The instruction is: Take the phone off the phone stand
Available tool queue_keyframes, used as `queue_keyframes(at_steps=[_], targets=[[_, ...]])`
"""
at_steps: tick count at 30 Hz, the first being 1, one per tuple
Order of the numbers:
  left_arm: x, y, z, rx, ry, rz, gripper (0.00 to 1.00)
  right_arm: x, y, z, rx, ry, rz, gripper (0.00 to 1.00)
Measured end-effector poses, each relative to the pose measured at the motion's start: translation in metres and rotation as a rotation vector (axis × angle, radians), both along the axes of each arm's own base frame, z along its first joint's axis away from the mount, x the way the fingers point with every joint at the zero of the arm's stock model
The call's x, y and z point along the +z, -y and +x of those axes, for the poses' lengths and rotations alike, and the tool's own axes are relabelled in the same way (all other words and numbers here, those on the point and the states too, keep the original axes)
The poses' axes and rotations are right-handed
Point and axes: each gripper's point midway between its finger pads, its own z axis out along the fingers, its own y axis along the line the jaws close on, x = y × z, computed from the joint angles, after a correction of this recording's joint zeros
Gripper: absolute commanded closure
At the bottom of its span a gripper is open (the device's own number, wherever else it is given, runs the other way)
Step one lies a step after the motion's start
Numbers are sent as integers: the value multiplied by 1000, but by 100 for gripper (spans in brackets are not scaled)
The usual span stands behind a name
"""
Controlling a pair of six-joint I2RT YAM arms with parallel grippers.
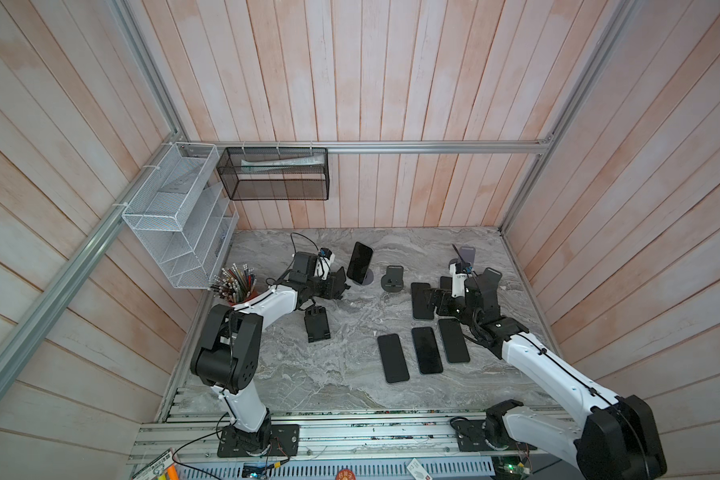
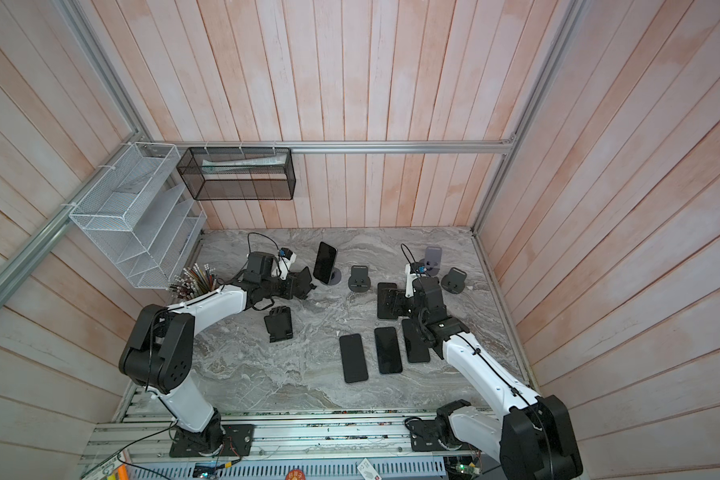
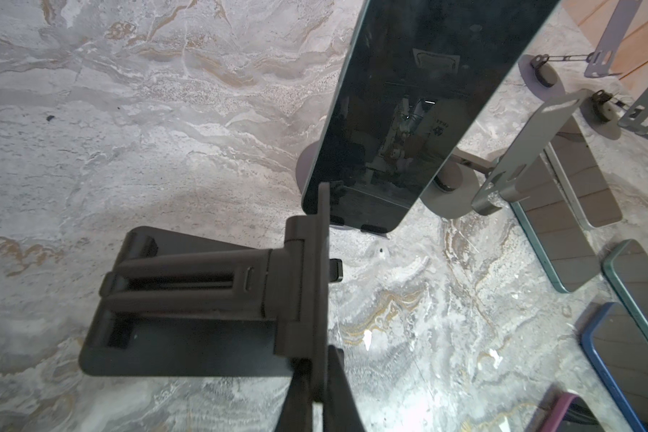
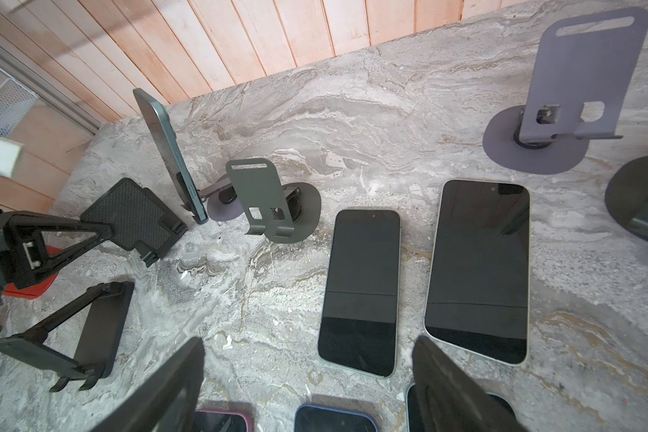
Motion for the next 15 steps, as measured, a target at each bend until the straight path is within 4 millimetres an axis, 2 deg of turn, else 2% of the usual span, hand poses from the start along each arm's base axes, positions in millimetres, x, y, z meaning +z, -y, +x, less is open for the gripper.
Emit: queue_keyframes(at_steps=[3, 6, 12, 15], targets=[[6, -7, -3, 10, 16, 14, 100, 0, 0, 0, 0, -1, 0, 12], [14, -23, 2, 45, 34, 5, 100, -2, 0, -1, 0, -1, 0, 12], [19, -81, 32, 172, 38, -54, 100, -5, 1, -2, 0, -8, -2, 13], [12, -94, 48, 204, 24, -63, 100, -4, 1, -2, 0, -3, 0, 13]])
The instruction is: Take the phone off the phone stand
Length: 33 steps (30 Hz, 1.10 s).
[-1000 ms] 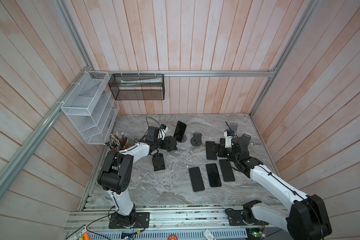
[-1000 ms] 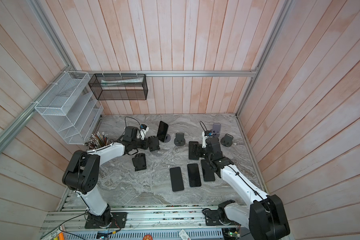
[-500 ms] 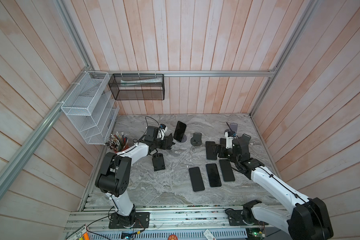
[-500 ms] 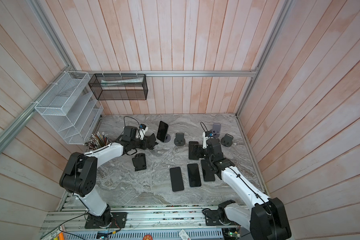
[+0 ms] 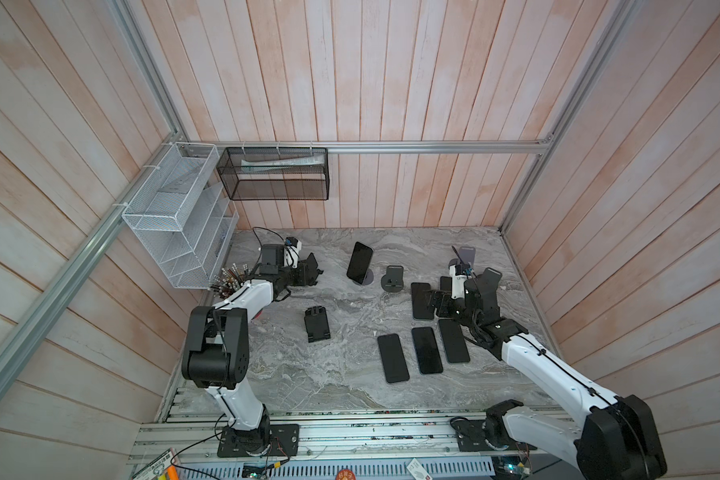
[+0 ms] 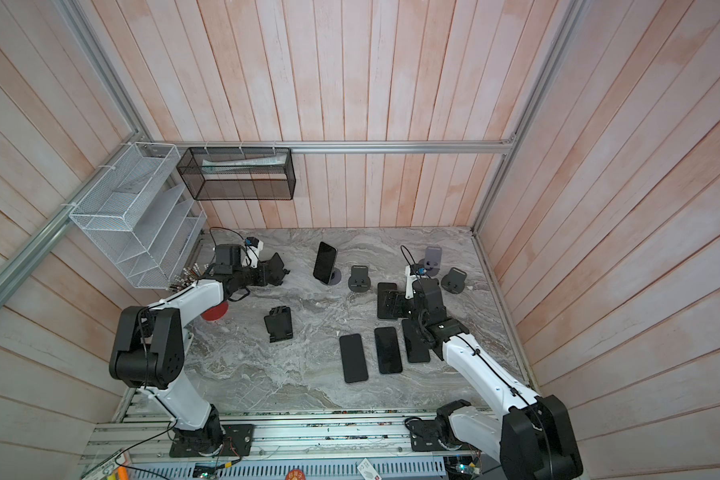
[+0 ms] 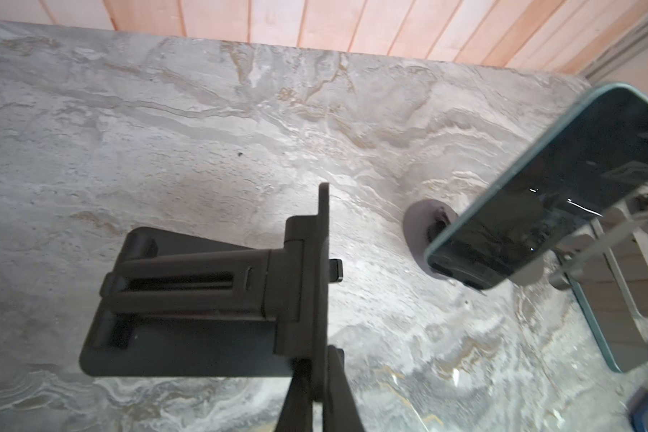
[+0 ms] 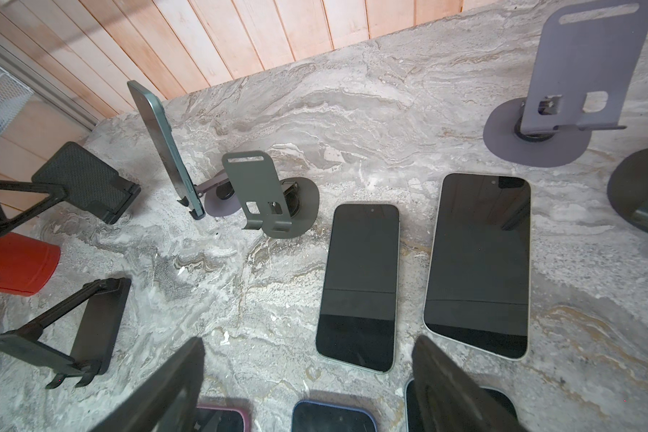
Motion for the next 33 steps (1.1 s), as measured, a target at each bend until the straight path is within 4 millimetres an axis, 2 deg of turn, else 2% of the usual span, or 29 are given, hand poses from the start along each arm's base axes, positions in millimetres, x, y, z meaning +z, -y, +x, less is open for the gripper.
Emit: queue_keyframes(at_steps=[4, 6, 13, 16, 19, 20, 22, 24, 28, 30, 33], targets=[[-20, -1, 4, 21, -47, -20, 100, 5, 0, -1, 0, 14, 5, 13], [-22, 2, 7, 19, -48, -39, 98, 5, 0, -1, 0, 14, 5, 13], [-22, 3, 5, 43, -78, -77, 47, 3, 0, -3, 2, 1, 8, 13], [-17, 3, 7, 49, -87, -82, 33, 3, -2, -4, 9, -4, 21, 13], [-7, 3, 11, 59, -84, -85, 14, 3, -4, -4, 15, -10, 35, 13], [-3, 2, 11, 68, -83, -88, 12, 4, -5, -5, 19, -11, 38, 13], [11, 0, 8, 79, -68, -89, 12, 5, -8, -5, 28, -12, 47, 14], [33, -1, 4, 92, -39, -98, 15, 7, -13, -6, 41, -11, 54, 15], [93, 2, -11, 121, 63, -94, 19, 7, -23, -8, 61, -22, 63, 15], [124, 17, -24, 111, 127, -99, 19, 6, -25, -8, 64, -23, 62, 18], [155, 58, -54, 38, 205, -138, 20, 7, -23, -7, 57, -15, 58, 29]])
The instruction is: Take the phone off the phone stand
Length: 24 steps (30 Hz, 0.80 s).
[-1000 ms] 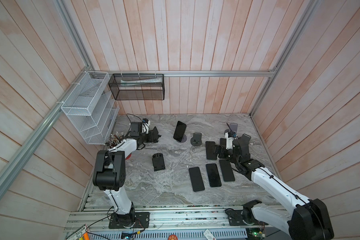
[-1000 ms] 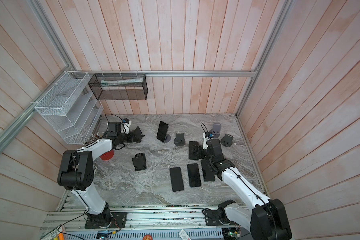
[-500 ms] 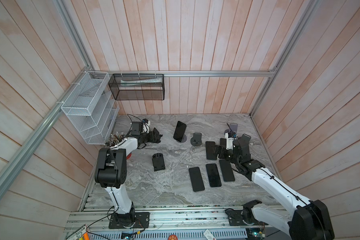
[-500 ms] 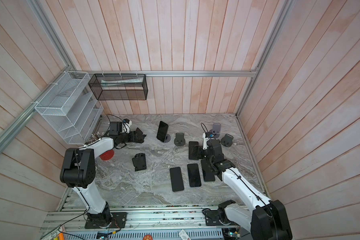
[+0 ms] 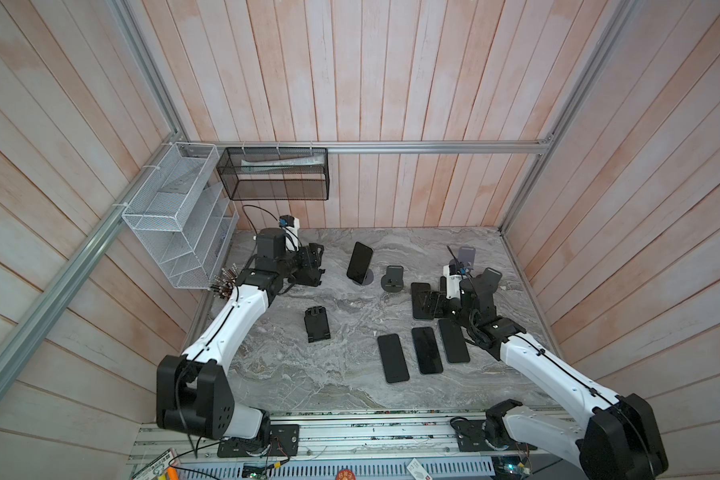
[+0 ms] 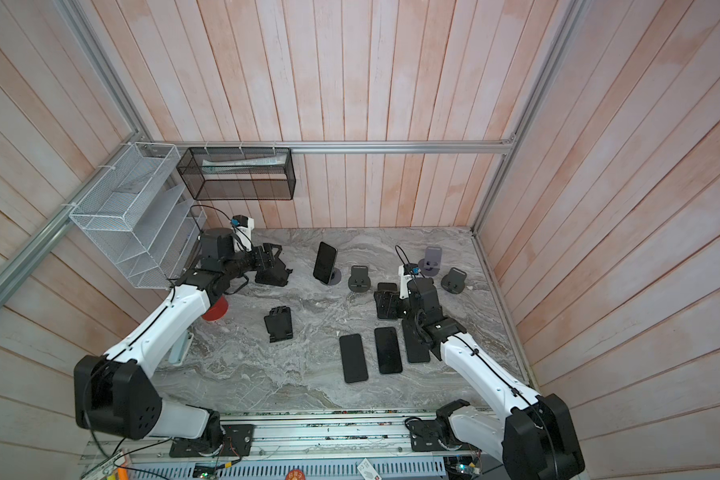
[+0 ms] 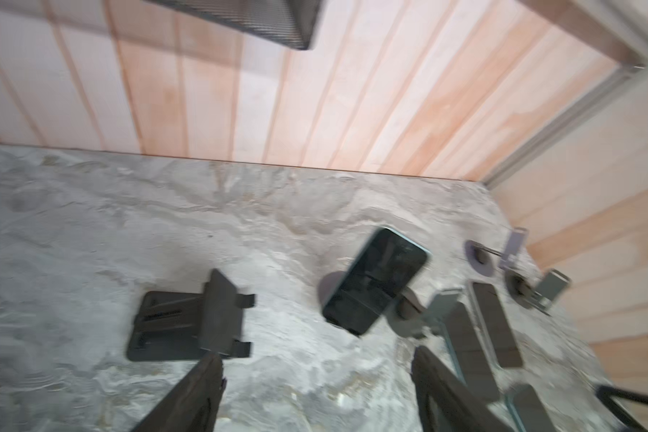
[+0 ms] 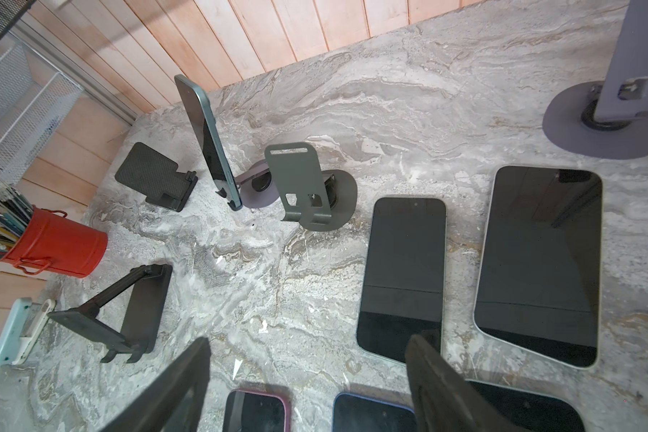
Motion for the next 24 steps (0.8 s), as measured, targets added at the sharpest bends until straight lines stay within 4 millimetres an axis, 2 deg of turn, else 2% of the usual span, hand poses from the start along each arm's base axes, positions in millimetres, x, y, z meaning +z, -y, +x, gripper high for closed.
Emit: queue_keyframes(at_steps=[2, 4, 6, 8, 10, 12, 16, 18, 21, 24], targets=[[1, 30, -17, -54, 5, -27, 26, 2, 1, 2, -2, 13, -5, 36], [-17, 57, -27, -100, -33, -41, 31, 4, 1, 3, -2, 26, -8, 43], [-49, 73, -31, -119, -106, -43, 37, 4, 0, 5, 0, 35, -11, 48], [-88, 83, -35, -122, -198, -27, 48, 1, 1, 6, -5, 44, -12, 50], [-125, 88, -38, -110, -279, -1, 52, -7, 5, 6, -27, 49, -8, 43], [-149, 90, -40, -90, -334, 14, 52, -20, 10, 5, -57, 46, -7, 39], [-166, 90, -33, -37, -351, 19, 52, -44, 23, -1, -121, 24, -18, 37], [-167, 89, -27, -9, -342, 12, 53, -48, 28, -3, -149, 41, -9, 37], [-170, 90, -16, 25, -326, -3, 59, -57, 38, -10, -195, 62, 12, 36], [-176, 95, -9, 22, -315, -18, 60, -64, 45, -13, -228, 63, 8, 35]])
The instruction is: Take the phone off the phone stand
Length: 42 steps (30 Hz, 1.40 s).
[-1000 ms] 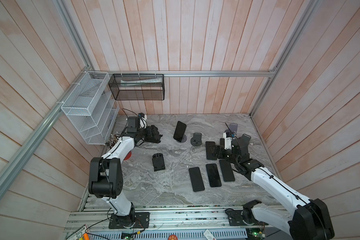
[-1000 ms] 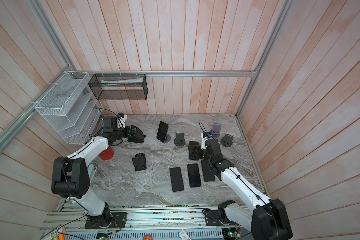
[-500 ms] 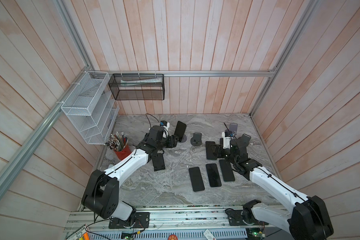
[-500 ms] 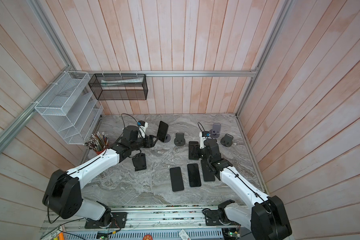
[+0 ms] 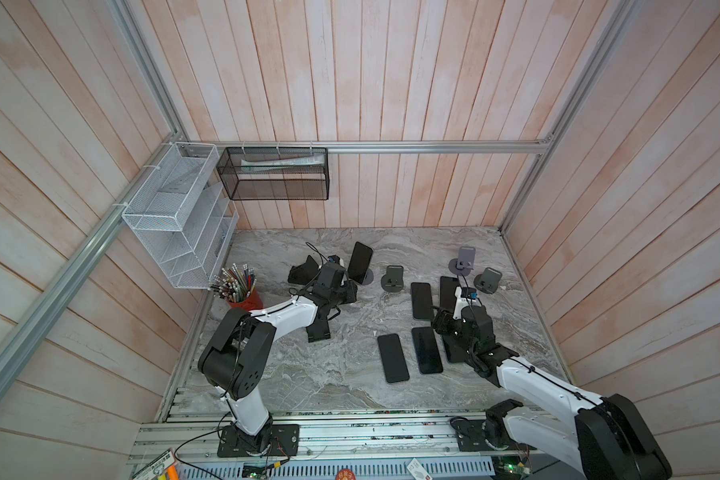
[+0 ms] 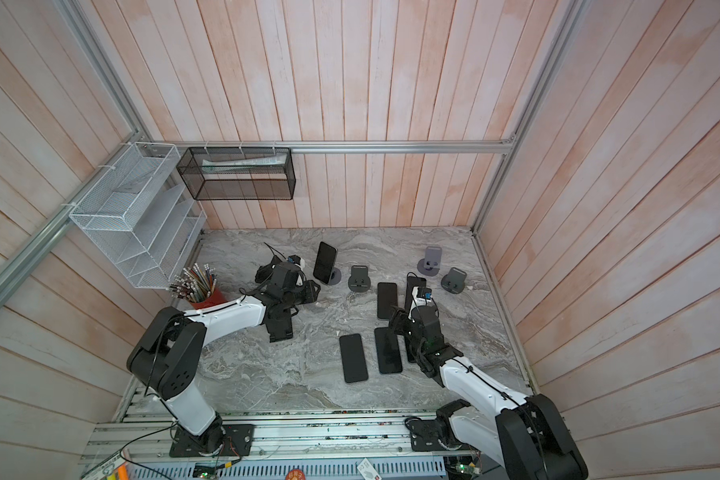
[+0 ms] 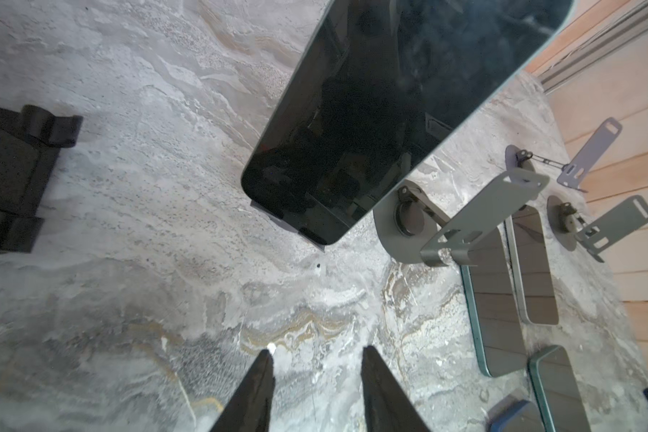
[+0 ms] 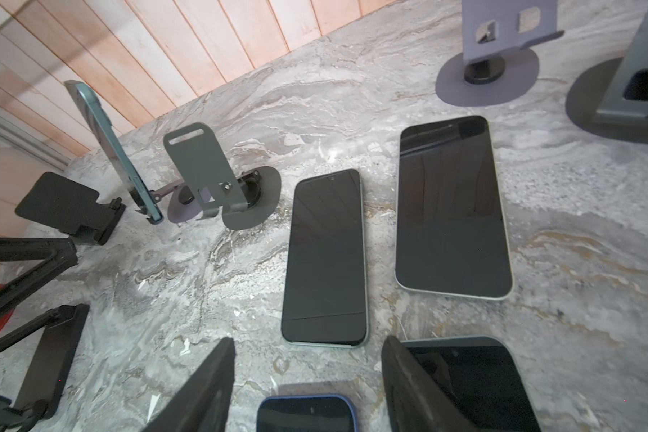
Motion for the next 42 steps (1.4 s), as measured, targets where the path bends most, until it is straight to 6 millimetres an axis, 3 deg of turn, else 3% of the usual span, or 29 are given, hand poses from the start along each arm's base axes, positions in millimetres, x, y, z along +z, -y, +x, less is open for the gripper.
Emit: queue_keyframes(at_steps=[4, 9, 14, 20, 31, 33, 36, 39, 42], targets=[[-2, 13, 8, -38, 13, -15, 60, 3, 2, 7, -28, 24, 12, 30], [7, 21, 17, -64, 58, -16, 58, -8, -1, 13, -33, -15, -13, 27], [11, 24, 20, -88, 106, 4, 53, -7, -2, 13, -35, -5, -28, 12], [19, 30, 24, -162, 211, 59, 52, 3, -3, 14, -37, 29, -29, 9], [-16, 27, 22, -251, 195, 207, 54, 16, -1, 13, -47, 74, -15, 9], [-17, 28, 23, -255, 186, 213, 64, 18, -1, 12, -48, 80, -13, 9], [-13, 30, 32, -244, 178, 197, 89, 19, -1, 12, -48, 85, -10, 9], [-13, 24, 38, -217, 164, 174, 99, 20, 0, 12, -49, 90, -8, 9], [-14, 16, 42, -188, 154, 162, 100, 21, -1, 12, -47, 92, -7, 9]])
